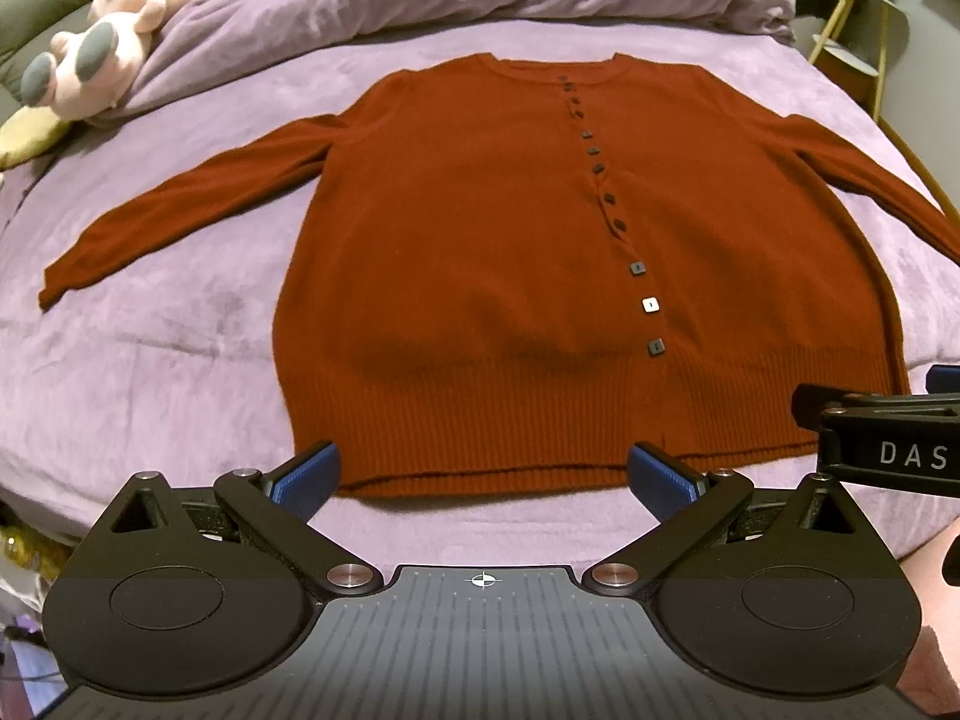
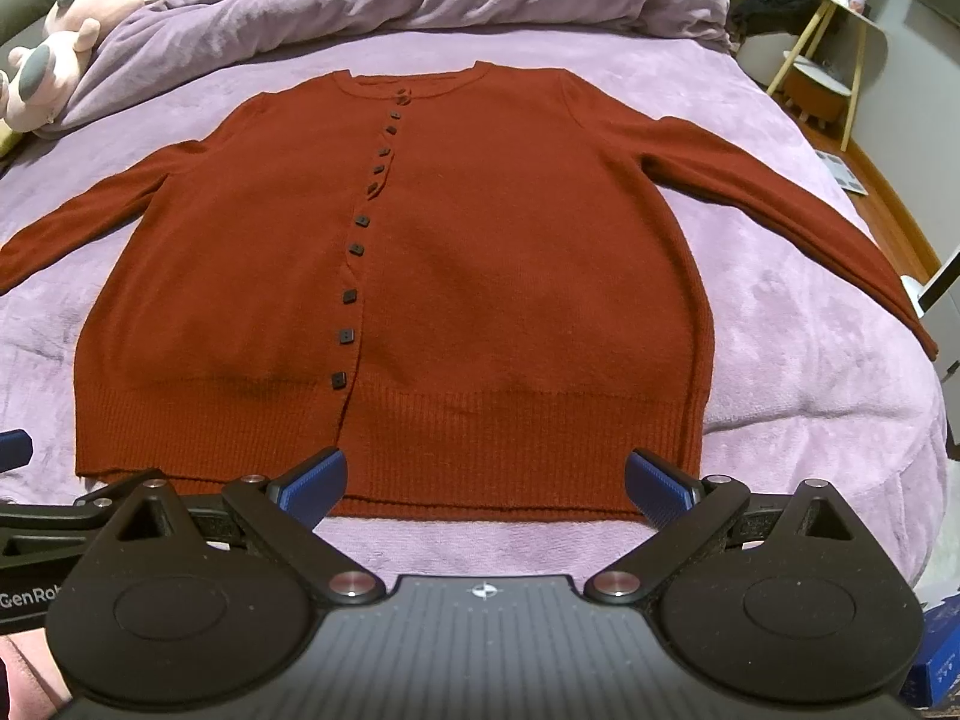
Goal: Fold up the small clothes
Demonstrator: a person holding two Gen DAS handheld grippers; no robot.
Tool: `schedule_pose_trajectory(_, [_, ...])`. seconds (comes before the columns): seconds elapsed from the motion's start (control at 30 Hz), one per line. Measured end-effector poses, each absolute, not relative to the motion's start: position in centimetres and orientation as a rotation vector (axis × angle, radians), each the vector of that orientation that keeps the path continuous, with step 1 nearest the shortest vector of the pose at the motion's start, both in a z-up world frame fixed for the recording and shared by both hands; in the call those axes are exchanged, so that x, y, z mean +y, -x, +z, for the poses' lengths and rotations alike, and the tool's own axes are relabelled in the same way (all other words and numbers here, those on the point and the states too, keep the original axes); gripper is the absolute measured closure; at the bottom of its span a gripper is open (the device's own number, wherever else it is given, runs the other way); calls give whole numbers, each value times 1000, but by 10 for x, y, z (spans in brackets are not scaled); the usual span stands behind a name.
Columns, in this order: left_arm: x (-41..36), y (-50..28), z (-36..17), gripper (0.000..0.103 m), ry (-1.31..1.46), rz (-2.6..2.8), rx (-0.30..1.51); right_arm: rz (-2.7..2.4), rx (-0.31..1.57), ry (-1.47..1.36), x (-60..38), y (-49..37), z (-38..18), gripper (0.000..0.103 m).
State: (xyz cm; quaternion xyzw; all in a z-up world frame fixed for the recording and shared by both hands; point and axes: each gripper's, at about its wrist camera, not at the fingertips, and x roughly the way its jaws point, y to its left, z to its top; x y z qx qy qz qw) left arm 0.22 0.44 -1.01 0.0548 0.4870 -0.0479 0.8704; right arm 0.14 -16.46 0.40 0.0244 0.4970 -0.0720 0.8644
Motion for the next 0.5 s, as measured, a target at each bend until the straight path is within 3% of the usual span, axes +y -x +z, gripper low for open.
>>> schedule_pose_trajectory(0.5, [3, -2, -8, 0, -108, -105, 1029, -148, 1037, -55, -166, -1, 4, 4])
